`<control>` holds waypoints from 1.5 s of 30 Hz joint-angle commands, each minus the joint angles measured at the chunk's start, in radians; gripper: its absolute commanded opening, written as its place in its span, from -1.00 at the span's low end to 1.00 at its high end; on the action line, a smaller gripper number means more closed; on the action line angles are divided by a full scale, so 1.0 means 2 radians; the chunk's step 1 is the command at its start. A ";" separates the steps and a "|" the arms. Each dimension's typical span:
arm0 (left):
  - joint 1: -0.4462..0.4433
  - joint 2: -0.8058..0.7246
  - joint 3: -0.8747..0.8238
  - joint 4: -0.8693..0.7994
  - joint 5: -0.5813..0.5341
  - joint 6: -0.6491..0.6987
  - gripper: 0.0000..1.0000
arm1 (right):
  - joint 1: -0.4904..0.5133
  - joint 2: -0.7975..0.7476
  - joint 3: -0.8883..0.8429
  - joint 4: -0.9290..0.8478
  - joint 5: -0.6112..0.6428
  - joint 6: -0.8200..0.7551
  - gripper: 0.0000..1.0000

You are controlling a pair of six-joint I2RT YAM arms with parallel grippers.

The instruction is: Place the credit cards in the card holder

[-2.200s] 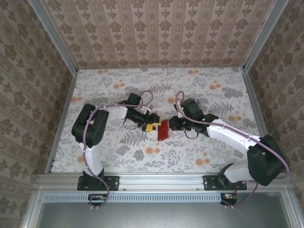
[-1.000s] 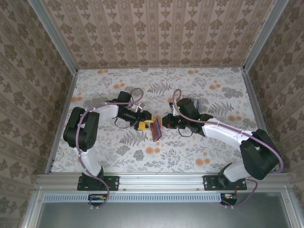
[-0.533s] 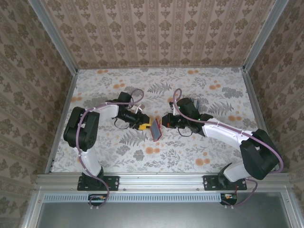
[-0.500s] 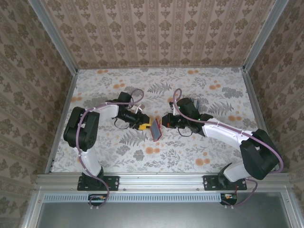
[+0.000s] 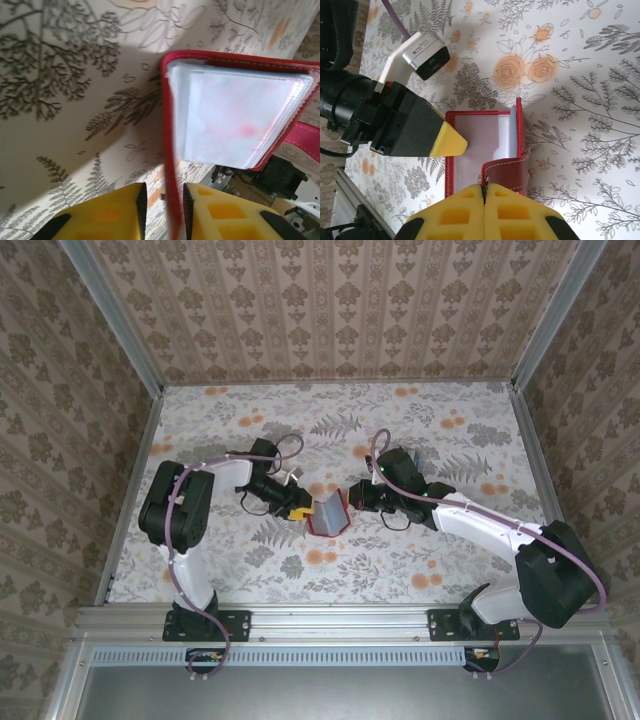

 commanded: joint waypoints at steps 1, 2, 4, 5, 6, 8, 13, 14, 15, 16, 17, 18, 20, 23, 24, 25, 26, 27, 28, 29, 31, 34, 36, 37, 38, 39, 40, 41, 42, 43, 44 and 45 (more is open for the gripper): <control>0.005 0.010 0.004 -0.012 -0.009 0.013 -0.56 | -0.007 -0.010 -0.018 -0.019 0.026 -0.001 -0.97; 0.004 0.010 0.004 -0.011 -0.006 0.012 -0.61 | -0.007 -0.009 -0.019 -0.021 0.026 -0.006 -0.89; 0.004 0.006 0.007 -0.010 0.003 0.013 -0.70 | -0.008 -0.005 -0.021 -0.033 0.028 -0.020 -0.57; 0.004 0.003 0.008 -0.011 0.003 0.016 -0.72 | -0.008 -0.003 -0.023 -0.035 0.027 -0.023 -0.46; 0.004 0.000 0.009 -0.014 -0.001 0.019 -0.73 | -0.008 0.000 -0.027 -0.031 0.023 -0.026 -0.36; 0.004 0.002 0.014 -0.022 -0.008 0.026 -0.79 | -0.008 0.014 -0.028 -0.024 0.004 -0.033 -0.25; 0.003 0.011 0.018 -0.028 -0.005 0.037 -0.75 | -0.001 0.034 -0.009 -0.056 0.016 -0.042 -0.15; 0.003 0.013 0.016 -0.030 -0.005 0.038 -0.72 | 0.000 0.032 -0.005 -0.067 0.028 -0.046 -0.15; 0.004 0.015 0.014 -0.028 0.006 0.036 -0.67 | 0.002 0.031 0.005 -0.092 0.054 -0.049 -0.15; 0.005 0.016 0.011 -0.025 0.018 0.029 -0.62 | 0.006 0.027 0.018 -0.136 0.101 -0.046 -0.15; 0.005 0.014 0.008 -0.024 0.023 0.028 -0.57 | 0.008 0.024 0.025 -0.167 0.134 -0.043 -0.15; 0.006 0.007 0.005 -0.026 0.018 0.029 -0.51 | 0.008 0.018 0.027 -0.186 0.156 -0.043 -0.14; 0.010 0.000 0.004 -0.036 -0.002 0.035 -0.43 | 0.008 0.008 0.023 -0.198 0.174 -0.043 -0.14; 0.016 -0.003 0.003 -0.037 0.006 0.033 -0.31 | 0.009 -0.020 0.027 -0.207 0.183 -0.050 -0.13; 0.017 -0.006 0.002 -0.034 0.010 0.030 -0.30 | 0.009 -0.023 0.031 -0.208 0.185 -0.053 -0.14; 0.017 -0.010 0.000 -0.028 0.010 0.028 -0.30 | 0.009 -0.026 0.034 -0.206 0.185 -0.057 -0.14; 0.018 -0.012 -0.002 -0.022 0.010 0.025 -0.29 | 0.009 -0.026 0.038 -0.204 0.183 -0.062 -0.14; 0.018 -0.013 -0.004 -0.018 0.012 0.022 -0.29 | 0.009 -0.024 0.043 -0.202 0.180 -0.068 -0.14; 0.018 -0.012 -0.003 -0.017 0.016 0.019 -0.29 | 0.009 -0.021 0.049 -0.206 0.179 -0.072 -0.14; 0.017 -0.012 -0.002 -0.016 0.020 0.019 -0.29 | 0.009 -0.020 0.056 -0.213 0.184 -0.073 -0.13; 0.017 -0.018 -0.006 -0.009 0.028 0.016 -0.33 | 0.009 -0.016 0.072 -0.226 0.207 -0.067 -0.10; 0.016 -0.024 -0.014 0.009 0.032 0.006 -0.51 | -0.002 -0.010 0.107 -0.247 0.247 -0.069 0.03; 0.014 -0.023 -0.012 0.009 0.037 0.005 -0.59 | -0.013 -0.005 0.131 -0.264 0.278 -0.070 0.14; 0.013 -0.025 -0.011 0.007 0.037 0.008 -0.62 | -0.020 -0.002 0.139 -0.266 0.289 -0.072 0.24; 0.012 -0.027 -0.011 0.006 0.035 0.010 -0.65 | -0.028 -0.001 0.142 -0.262 0.291 -0.079 0.27; 0.011 -0.029 -0.011 0.005 0.031 0.014 -0.69 | -0.038 0.001 0.147 -0.258 0.287 -0.085 0.28; 0.010 -0.029 -0.010 0.003 0.027 0.016 -0.74 | -0.050 0.001 0.152 -0.256 0.282 -0.090 0.29; 0.009 -0.028 -0.008 0.001 0.026 0.018 -0.76 | -0.059 0.018 0.160 -0.258 0.280 -0.092 0.30; 0.008 -0.027 -0.006 0.000 0.029 0.020 -0.78 | -0.068 0.025 0.171 -0.269 0.287 -0.088 0.31; 0.006 -0.027 -0.004 0.003 0.036 0.021 -0.78 | -0.074 0.030 0.182 -0.280 0.303 -0.084 0.31; 0.003 -0.028 -0.001 0.005 0.037 0.022 -0.78 | -0.076 0.033 0.189 -0.282 0.319 -0.085 0.31; -0.001 -0.028 0.002 0.006 0.036 0.022 -0.78 | -0.078 0.037 0.193 -0.279 0.331 -0.091 0.31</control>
